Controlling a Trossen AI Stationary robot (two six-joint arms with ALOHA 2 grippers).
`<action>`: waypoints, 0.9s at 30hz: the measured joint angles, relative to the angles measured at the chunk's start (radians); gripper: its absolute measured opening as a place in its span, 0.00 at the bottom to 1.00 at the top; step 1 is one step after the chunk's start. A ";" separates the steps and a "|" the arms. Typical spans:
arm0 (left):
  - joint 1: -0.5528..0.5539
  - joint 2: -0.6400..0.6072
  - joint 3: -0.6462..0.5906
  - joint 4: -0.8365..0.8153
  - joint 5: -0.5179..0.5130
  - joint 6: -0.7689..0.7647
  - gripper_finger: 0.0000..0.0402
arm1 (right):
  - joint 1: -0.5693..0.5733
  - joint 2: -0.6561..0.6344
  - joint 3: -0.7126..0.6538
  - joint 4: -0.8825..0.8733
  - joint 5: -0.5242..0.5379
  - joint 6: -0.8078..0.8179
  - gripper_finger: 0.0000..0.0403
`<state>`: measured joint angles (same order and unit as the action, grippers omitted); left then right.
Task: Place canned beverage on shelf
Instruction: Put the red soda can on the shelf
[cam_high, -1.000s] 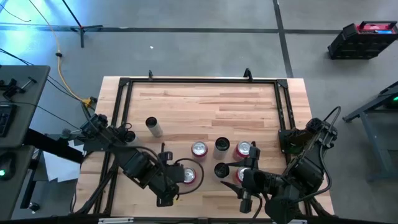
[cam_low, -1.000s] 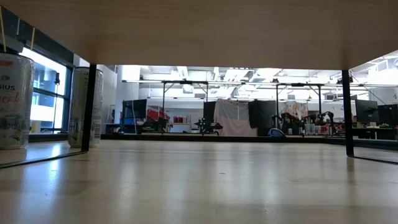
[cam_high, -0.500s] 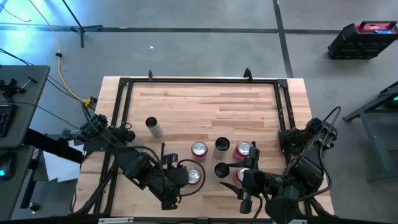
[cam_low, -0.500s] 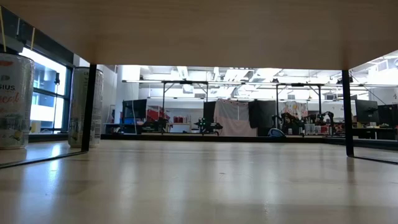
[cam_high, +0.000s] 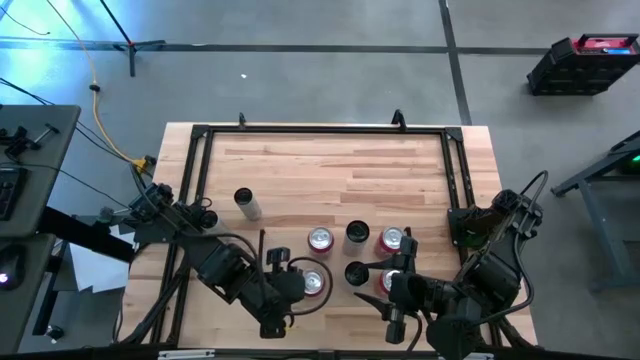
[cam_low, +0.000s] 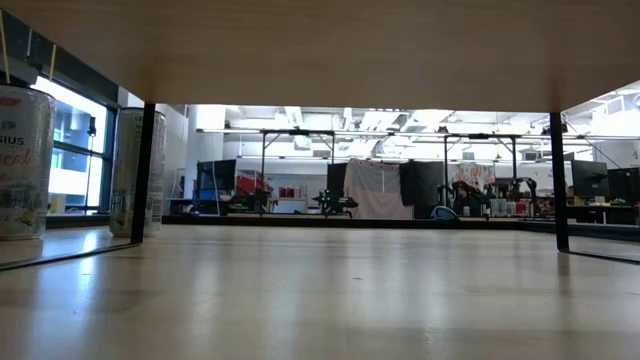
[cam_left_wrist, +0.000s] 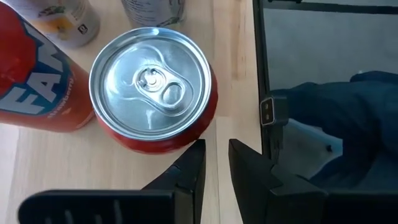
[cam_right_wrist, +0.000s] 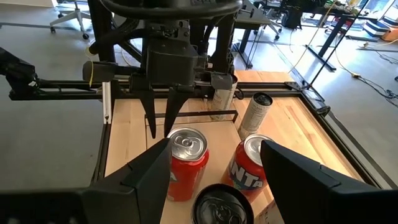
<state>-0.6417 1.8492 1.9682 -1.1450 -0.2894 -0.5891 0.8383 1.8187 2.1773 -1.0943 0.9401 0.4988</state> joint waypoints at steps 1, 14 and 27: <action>0.000 0.000 0.000 -0.001 0.008 0.003 0.15 | 0.000 0.000 0.000 0.000 0.000 0.000 0.57; -0.037 0.002 -0.050 -0.138 -0.056 -0.028 0.10 | 0.000 0.015 0.000 0.000 -0.010 0.002 0.57; -0.009 0.002 -0.116 0.005 -0.074 0.064 0.00 | 0.000 0.014 0.000 0.001 -0.032 0.034 0.57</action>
<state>-0.6510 1.8515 1.8523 -1.1398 -0.3637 -0.5252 0.8383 1.8332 2.1773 -1.0935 0.9077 0.5324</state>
